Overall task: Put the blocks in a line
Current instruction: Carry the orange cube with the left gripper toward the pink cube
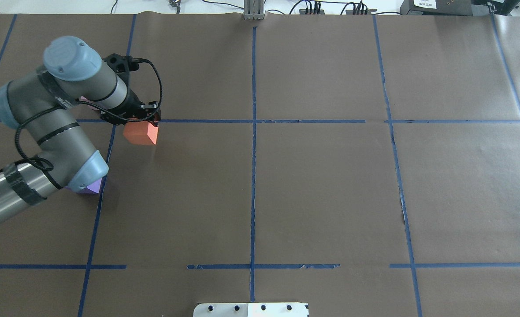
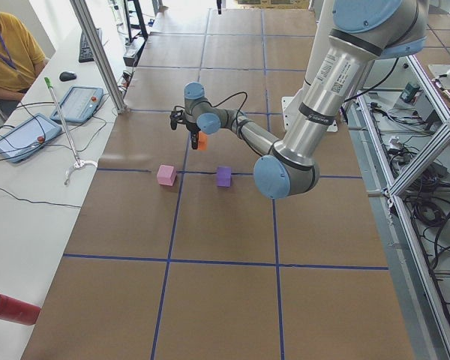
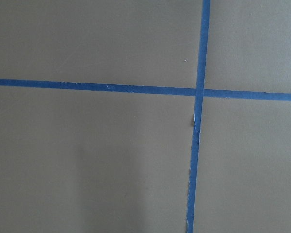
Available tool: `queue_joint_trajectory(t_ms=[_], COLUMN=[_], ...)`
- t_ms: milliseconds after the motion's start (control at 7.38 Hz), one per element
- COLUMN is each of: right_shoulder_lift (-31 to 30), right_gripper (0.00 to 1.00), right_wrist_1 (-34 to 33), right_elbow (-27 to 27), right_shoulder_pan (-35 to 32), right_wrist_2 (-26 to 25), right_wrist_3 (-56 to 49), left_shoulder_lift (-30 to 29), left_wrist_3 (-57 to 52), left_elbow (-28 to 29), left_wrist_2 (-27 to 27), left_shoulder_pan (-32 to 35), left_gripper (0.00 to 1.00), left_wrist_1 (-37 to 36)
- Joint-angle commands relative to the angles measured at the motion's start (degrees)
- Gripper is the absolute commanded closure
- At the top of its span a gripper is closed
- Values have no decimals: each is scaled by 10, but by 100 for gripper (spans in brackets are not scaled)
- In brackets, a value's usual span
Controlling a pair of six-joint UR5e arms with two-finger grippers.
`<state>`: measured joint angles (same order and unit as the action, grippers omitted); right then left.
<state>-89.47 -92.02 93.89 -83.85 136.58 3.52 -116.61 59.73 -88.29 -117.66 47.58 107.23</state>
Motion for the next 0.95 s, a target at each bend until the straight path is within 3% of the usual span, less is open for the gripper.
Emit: queue_joint_trajectory(t_ms=[0, 542, 814], right_shoulder_lift=[0, 0, 0], right_gripper=[0, 0, 0], right_wrist_1=[0, 0, 0], right_elbow=[0, 0, 1], right_shoulder_pan=[0, 0, 0], right_wrist_2=[0, 0, 0], right_wrist_3=[0, 0, 0], left_shoulder_lift=[64, 51, 51], left_wrist_3=[-137, -128, -129], left_elbow=[-7, 30, 38], left_wrist_2=[-4, -5, -5], left_shoulder_pan=[69, 52, 42], left_gripper=[79, 75, 64], left_wrist_1=[-14, -4, -4])
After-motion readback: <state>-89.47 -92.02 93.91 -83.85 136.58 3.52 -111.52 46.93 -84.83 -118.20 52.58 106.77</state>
